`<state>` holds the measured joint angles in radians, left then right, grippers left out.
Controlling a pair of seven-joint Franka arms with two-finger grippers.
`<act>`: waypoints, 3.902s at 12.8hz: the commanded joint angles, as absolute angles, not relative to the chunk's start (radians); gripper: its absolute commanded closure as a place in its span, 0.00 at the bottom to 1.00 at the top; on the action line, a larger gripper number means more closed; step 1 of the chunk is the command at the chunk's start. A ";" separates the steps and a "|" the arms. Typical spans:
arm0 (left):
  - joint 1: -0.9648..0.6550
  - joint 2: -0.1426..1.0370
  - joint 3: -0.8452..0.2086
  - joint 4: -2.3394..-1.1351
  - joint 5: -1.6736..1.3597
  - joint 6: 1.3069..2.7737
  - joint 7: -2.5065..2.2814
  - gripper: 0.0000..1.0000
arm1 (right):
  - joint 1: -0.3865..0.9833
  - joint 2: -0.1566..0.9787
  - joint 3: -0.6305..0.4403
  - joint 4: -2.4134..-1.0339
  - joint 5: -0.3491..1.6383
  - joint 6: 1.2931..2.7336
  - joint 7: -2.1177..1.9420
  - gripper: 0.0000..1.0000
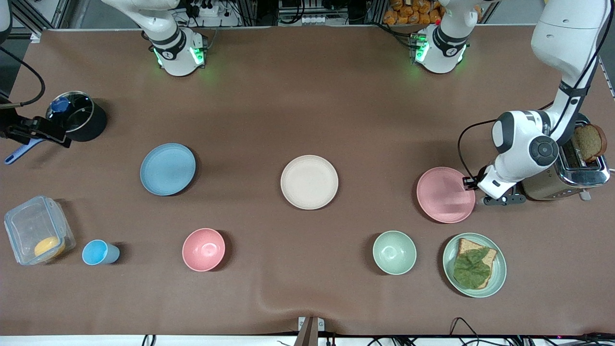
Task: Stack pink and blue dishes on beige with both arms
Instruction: 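Grasp the pink plate rim with the left gripper, then carry the pink plate over the beige plate while the right gripper reaches the blue plate, then lower the pink plate onto the beige plate while the right gripper grasps the blue plate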
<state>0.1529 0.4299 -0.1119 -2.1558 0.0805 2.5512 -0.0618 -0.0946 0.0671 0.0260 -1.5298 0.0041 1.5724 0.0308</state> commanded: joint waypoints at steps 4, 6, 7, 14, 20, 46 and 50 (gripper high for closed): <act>0.158 0.344 -0.165 -2.148 0.063 2.534 -0.049 1.00 | -0.110 0.069 0.035 -1.543 0.012 1.569 0.031 0.00; 0.158 0.289 -0.214 -2.145 0.052 2.464 -0.048 1.00 | -0.103 0.109 0.035 -1.545 0.012 1.551 0.034 0.00; 0.158 0.261 -0.256 -2.141 0.051 2.441 -0.049 1.00 | -0.101 0.127 0.037 -1.551 0.012 1.528 0.032 0.00; 0.146 0.229 -0.449 -2.034 -0.038 2.278 -0.185 1.00 | -0.120 0.156 0.038 -1.866 0.026 1.780 -0.078 0.00; 0.076 0.290 -0.592 -2.016 -0.037 2.286 -0.483 1.00 | -0.150 0.162 0.037 -2.169 0.026 2.144 -0.251 0.00; -0.135 0.701 -0.555 -1.752 0.152 2.367 -0.746 1.00 | -0.206 0.443 0.040 -1.975 0.104 2.028 -0.357 1.00; -0.137 0.712 -0.555 -1.752 0.153 2.424 -0.746 1.00 | -0.192 0.443 0.040 -1.872 0.104 1.908 -0.353 1.00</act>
